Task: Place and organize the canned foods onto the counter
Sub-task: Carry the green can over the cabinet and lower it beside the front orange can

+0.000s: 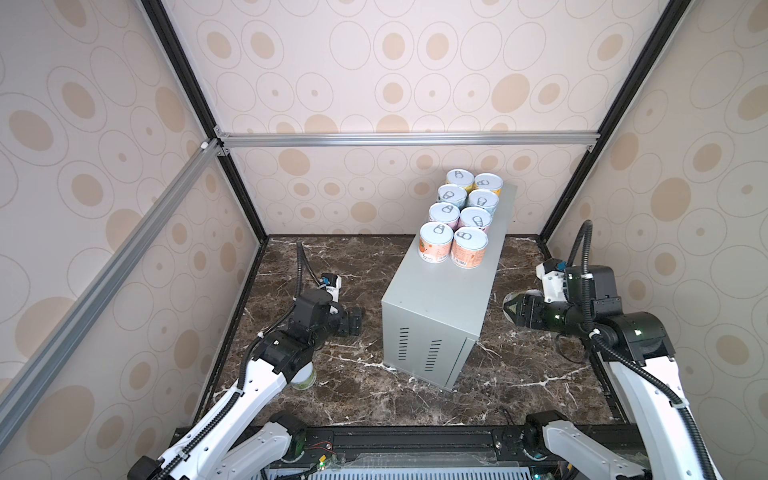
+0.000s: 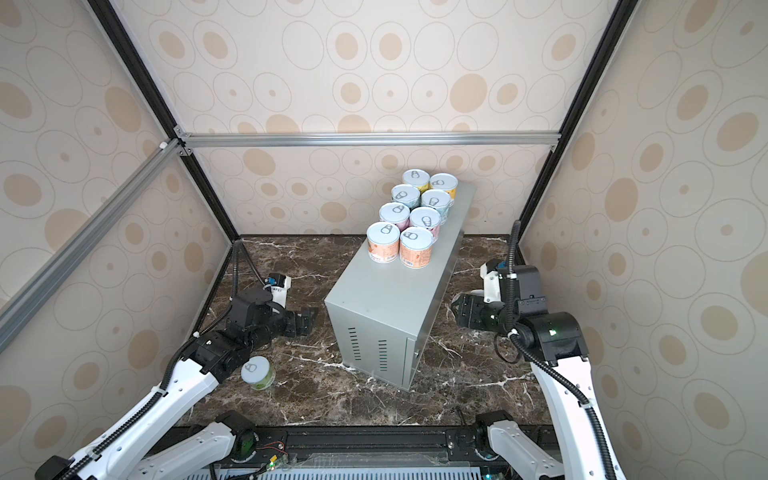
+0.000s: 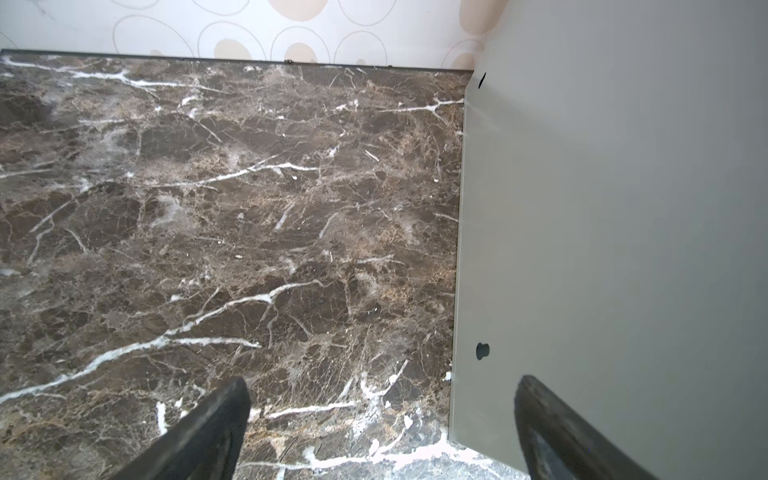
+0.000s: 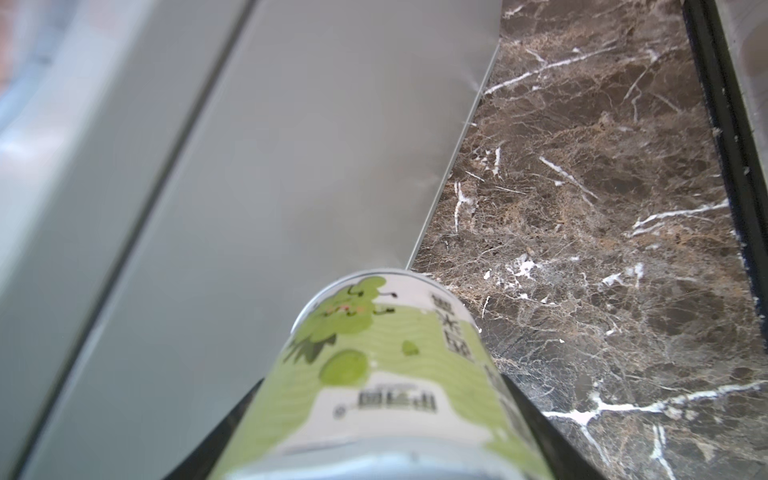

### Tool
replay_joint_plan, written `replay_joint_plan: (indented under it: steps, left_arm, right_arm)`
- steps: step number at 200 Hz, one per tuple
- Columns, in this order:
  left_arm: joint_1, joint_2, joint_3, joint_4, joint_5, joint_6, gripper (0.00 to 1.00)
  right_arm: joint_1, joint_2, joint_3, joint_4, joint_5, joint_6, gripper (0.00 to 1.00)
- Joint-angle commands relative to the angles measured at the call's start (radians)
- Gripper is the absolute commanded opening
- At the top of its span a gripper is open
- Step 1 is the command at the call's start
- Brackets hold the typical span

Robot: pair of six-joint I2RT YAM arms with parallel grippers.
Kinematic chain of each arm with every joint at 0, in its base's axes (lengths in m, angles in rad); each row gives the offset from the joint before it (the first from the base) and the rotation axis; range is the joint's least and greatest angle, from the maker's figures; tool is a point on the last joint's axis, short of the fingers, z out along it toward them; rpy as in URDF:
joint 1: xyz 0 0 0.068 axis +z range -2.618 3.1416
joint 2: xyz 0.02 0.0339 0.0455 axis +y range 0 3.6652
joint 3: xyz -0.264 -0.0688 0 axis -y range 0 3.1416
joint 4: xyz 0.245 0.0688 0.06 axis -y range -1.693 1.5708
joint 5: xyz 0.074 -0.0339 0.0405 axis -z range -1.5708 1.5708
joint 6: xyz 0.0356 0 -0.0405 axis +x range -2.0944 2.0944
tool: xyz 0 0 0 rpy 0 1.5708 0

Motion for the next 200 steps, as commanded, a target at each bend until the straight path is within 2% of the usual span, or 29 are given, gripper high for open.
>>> replay_joint_plan:
  steps: [1,63,96,143,200]
  left_arm:
    - [-0.017,0.01,0.056,-0.017,-0.046,0.019,0.99]
    - [-0.019,0.033,0.04,0.008,-0.073,0.074,0.99]
    - [-0.02,0.005,0.002,0.043,-0.082,0.074,0.99]
    - [-0.02,-0.049,-0.062,0.057,-0.114,0.084,0.99]
    - [-0.02,-0.066,-0.072,0.059,-0.126,0.095,0.99]
  right_arm:
    - [0.018,-0.005,0.11,-0.07,-0.014,-0.043,0.55]
    - [0.115,0.115,0.398,-0.258,0.02,-0.049,0.53]
    - [0.216,0.219,0.583,-0.344,0.054,-0.046,0.52]
    - [0.438,0.438,0.89,-0.508,0.167,-0.029,0.51]
    - [0.683,0.661,1.178,-0.596,0.299,0.0,0.51]
